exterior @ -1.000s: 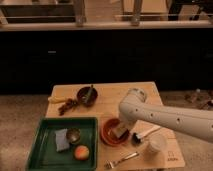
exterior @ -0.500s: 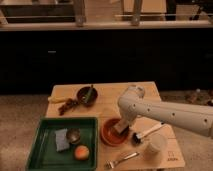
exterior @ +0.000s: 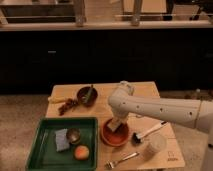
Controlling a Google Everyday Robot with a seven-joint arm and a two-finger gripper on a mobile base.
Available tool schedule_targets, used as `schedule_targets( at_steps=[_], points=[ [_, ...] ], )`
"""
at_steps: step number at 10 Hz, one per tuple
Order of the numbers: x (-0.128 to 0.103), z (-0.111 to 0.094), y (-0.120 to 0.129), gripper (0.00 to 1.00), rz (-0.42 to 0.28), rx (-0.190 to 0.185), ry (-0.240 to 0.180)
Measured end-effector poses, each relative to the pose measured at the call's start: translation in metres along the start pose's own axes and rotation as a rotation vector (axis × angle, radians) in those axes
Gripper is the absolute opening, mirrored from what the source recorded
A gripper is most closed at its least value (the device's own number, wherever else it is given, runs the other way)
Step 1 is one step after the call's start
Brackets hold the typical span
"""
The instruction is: Wipe red bowl with eraser
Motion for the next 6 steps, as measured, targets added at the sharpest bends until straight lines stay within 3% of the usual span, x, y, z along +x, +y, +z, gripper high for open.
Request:
schedule_targets(
  at_steps=[3,6],
  points=[
    [-0.029,-0.014,-0.005,0.04,-0.072,0.021,0.001],
    [-0.039,-0.019,0.016,0.04,-0.069,0.017,-0.007]
  ],
)
